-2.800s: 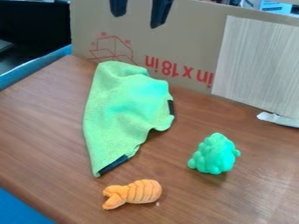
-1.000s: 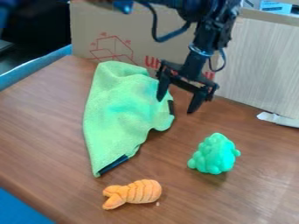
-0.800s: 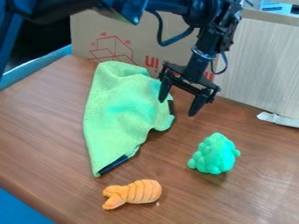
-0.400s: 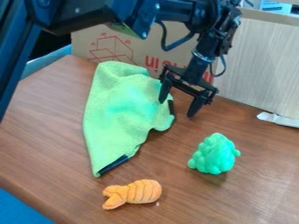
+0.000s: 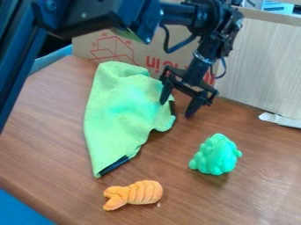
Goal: Unfold the cloth from top right to bottom left
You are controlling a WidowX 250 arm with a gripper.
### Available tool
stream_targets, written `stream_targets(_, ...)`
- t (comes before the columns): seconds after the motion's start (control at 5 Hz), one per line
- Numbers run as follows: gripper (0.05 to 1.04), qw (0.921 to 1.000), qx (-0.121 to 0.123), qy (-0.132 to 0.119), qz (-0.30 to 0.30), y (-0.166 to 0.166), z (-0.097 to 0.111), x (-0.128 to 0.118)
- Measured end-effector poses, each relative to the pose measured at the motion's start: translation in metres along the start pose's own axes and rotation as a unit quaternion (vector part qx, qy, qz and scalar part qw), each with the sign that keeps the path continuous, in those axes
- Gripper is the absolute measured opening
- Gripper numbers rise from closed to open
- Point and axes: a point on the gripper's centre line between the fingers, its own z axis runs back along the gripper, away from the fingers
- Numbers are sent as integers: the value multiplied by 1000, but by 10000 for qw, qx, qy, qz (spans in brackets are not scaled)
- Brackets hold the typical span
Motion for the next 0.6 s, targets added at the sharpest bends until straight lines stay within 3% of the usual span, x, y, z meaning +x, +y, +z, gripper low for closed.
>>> stream_targets(0.4, 257, 9999, 109, 22, 18, 3, -4, -1)
stream_targets(0.6, 95, 9999, 131, 73, -5, 2, -9, -4)
